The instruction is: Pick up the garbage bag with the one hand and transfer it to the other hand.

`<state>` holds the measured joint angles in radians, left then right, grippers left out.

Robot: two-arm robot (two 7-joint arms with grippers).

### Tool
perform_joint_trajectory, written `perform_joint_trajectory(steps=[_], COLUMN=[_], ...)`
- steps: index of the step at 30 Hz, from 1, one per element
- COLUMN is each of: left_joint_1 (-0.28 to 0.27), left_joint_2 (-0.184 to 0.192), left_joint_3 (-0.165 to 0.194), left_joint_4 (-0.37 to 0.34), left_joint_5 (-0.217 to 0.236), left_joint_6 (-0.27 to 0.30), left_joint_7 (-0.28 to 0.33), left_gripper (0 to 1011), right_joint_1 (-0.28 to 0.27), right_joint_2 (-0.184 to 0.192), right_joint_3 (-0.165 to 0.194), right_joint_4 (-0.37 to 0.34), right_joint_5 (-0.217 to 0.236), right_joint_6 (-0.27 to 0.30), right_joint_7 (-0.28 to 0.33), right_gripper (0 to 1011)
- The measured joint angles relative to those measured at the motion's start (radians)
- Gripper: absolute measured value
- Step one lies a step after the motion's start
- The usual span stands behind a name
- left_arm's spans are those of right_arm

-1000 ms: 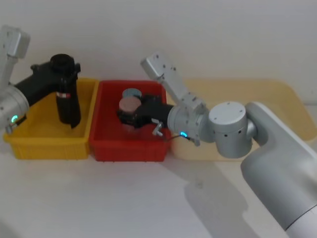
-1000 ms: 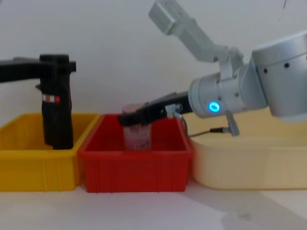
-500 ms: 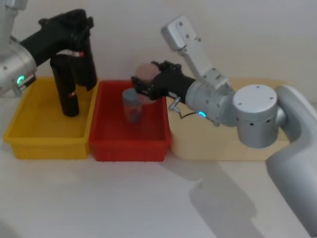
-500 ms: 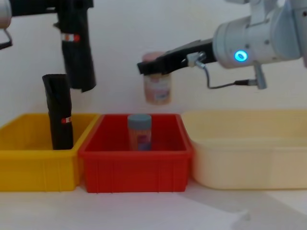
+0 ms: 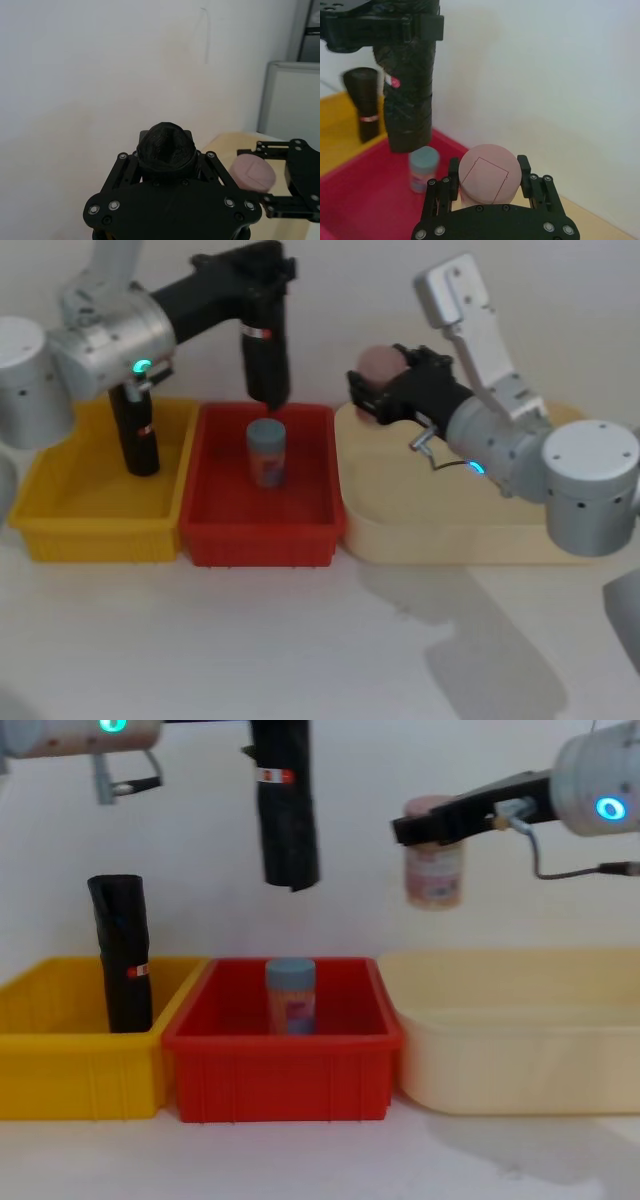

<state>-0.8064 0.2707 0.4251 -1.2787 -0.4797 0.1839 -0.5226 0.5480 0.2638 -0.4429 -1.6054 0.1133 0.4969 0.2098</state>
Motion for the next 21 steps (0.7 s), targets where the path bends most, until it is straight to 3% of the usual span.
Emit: perform_joint_trajectory(steps=[6,14,21], left_joint_1=[-0.076,-0.158,-0.193], left_joint_2=[-0.083,-0.174,-0.215], left_joint_3=[0.059,0.105,0.126], left_joint_4=[0.118,0.266,0.333], left_joint_5=[0.002,0.000,-0.003], left_joint_6=[-0.010,-0.040,-0.054], left_joint_7=[-0.039,-0.073,-0.087], left_gripper=[347,347,347], right_joint_1=[-0.036,-0.063,-0.070], right_joint_2=[0.021,0.040,0.052], right_joint_3=[0.052,0.117,0.162], right_joint_4=[-0.017,0.010,0.059], right_joint_5=[-0.007,-0.014,-0.020], right_joint_6=[0.013,0.018,0.014], right_joint_7=[-0.042,-0.089,-0.117], right_gripper=[679,681,889])
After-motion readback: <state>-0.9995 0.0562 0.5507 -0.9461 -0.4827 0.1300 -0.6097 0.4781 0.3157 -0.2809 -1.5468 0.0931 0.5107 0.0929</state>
